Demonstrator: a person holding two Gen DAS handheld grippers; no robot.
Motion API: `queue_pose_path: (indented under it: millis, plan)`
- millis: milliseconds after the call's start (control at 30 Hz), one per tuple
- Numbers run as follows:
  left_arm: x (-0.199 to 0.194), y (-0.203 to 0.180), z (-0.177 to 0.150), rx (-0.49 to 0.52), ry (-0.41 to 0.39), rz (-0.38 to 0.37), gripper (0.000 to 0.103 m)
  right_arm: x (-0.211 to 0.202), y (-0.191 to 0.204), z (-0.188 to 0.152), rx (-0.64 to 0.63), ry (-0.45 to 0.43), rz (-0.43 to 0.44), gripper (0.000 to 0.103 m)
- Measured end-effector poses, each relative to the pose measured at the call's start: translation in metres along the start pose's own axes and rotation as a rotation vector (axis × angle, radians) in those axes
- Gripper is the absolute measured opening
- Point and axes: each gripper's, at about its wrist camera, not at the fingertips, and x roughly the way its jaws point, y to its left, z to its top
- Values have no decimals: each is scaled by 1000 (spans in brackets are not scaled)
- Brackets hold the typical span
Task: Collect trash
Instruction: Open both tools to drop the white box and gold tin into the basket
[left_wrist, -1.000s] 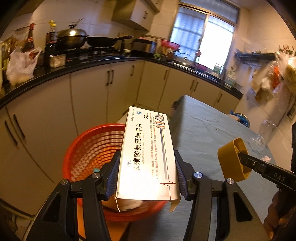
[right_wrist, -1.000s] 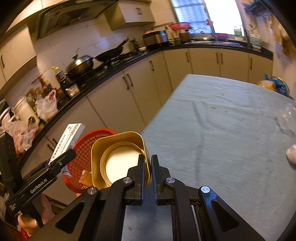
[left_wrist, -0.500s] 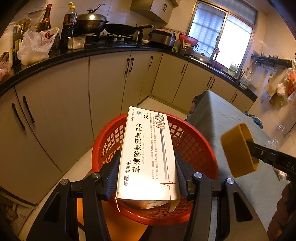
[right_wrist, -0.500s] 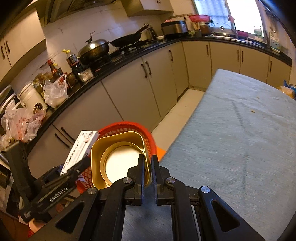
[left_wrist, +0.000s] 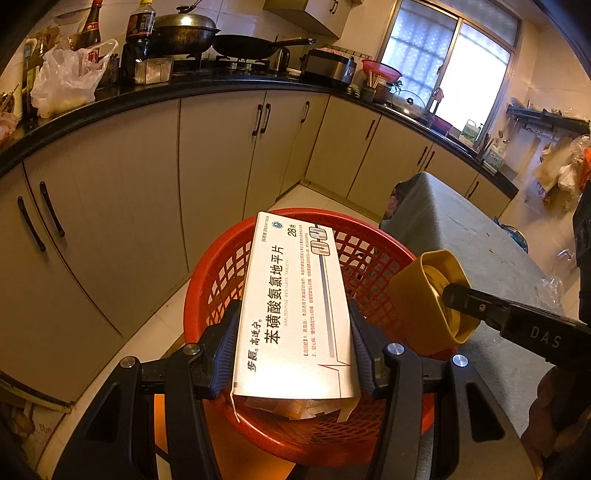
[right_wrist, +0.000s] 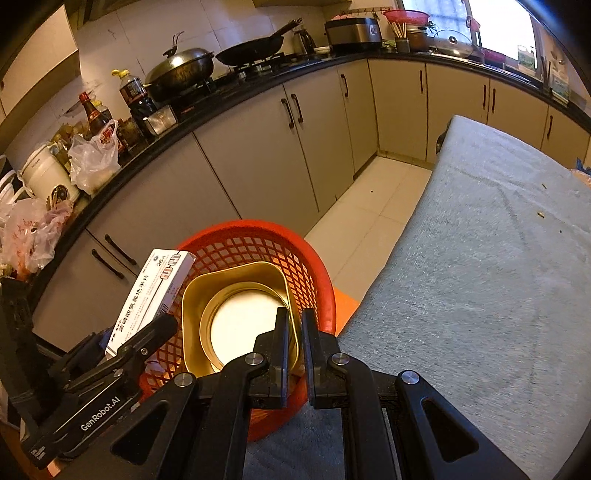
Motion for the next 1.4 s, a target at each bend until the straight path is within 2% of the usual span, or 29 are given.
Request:
queue_pose_path:
  millis: [767,1400]
  plan:
    - [11,-1,-3,2,14,-4,53,14,2,-3,-26,17,-28,8]
    - [11,-3,-3,1,15,-6,55,11,1,-2,-22,6,-2,11]
